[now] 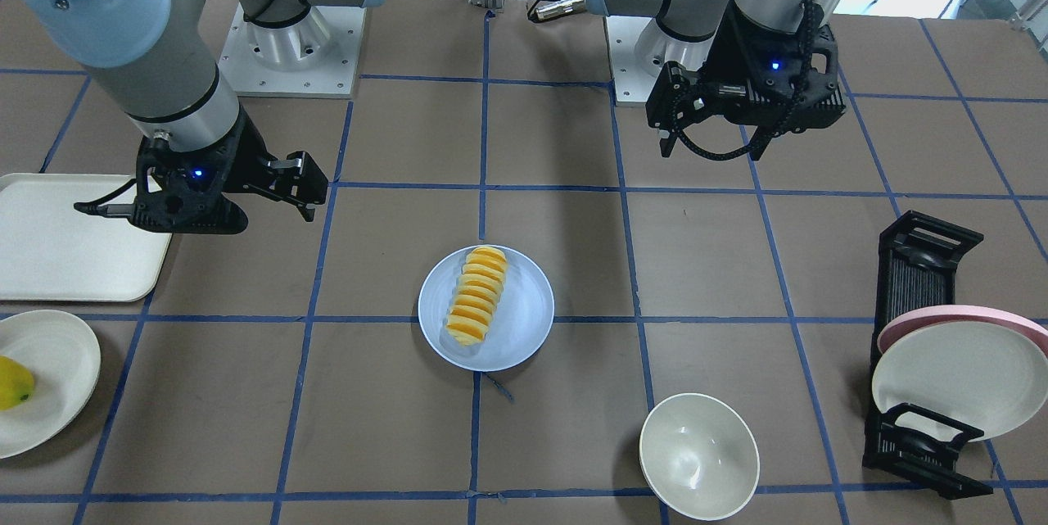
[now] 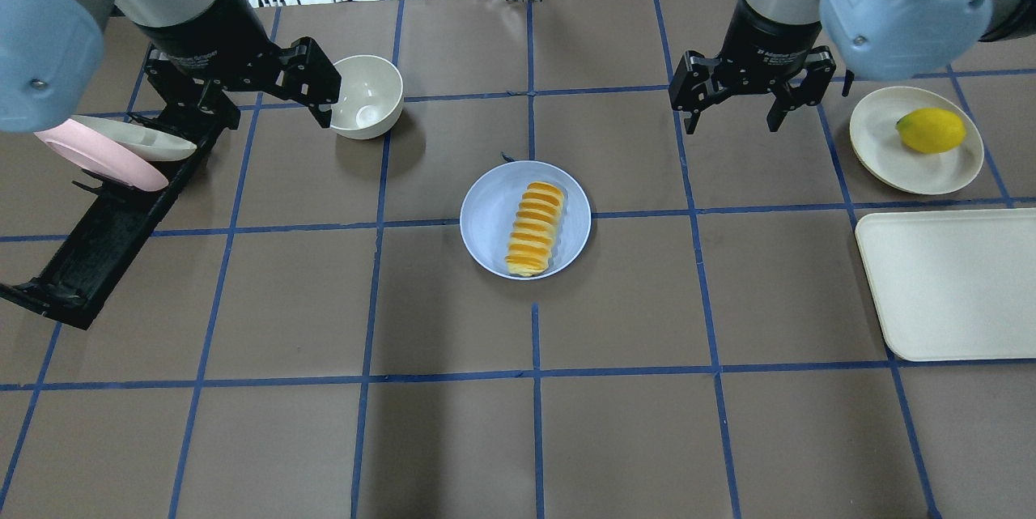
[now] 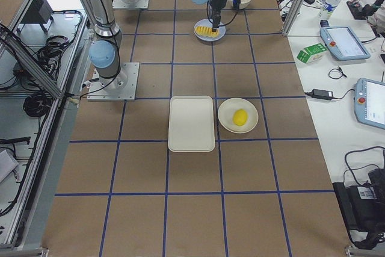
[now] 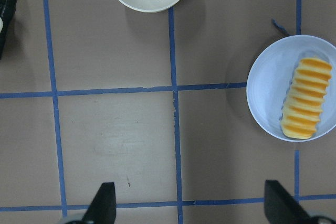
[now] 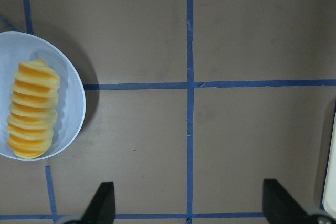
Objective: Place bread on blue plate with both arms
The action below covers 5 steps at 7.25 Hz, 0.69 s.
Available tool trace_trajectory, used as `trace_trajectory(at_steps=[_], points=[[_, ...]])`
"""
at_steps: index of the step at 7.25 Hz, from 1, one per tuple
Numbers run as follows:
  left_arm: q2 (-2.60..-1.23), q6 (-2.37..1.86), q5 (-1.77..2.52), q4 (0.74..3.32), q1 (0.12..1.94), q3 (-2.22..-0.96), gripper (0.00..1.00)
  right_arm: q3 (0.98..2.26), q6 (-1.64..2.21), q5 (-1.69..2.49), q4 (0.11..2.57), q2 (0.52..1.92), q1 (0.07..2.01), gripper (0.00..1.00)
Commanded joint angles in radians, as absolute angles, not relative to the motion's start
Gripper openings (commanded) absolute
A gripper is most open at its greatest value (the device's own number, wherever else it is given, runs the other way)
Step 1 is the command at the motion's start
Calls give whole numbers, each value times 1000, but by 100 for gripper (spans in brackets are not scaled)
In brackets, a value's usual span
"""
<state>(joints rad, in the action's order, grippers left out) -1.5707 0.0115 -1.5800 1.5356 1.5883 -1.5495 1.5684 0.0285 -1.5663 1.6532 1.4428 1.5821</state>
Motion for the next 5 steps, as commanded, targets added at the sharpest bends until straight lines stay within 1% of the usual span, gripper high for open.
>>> trace_trajectory(at_steps=[1, 2, 3, 4, 5], points=[[-1565, 12, -1582, 1536, 1588, -1555, 100, 1580, 32, -1586, 1556, 1508, 1580, 100], [-1560, 9, -1582, 1536, 1588, -1562, 100, 1583, 22, -1607, 1464, 1594, 1583, 100], [-1560, 12, -1577, 1534, 1586, -1568, 100, 1565, 18, -1621, 1494, 1642, 1566, 100], [-1557, 11, -1578, 1534, 1585, -1566, 100, 1522, 17, -1661, 1550, 1644, 1566, 100], [-1557, 9, -1580, 1534, 1585, -1566, 100, 1488, 20, -1640, 1519, 1628, 1575, 100]])
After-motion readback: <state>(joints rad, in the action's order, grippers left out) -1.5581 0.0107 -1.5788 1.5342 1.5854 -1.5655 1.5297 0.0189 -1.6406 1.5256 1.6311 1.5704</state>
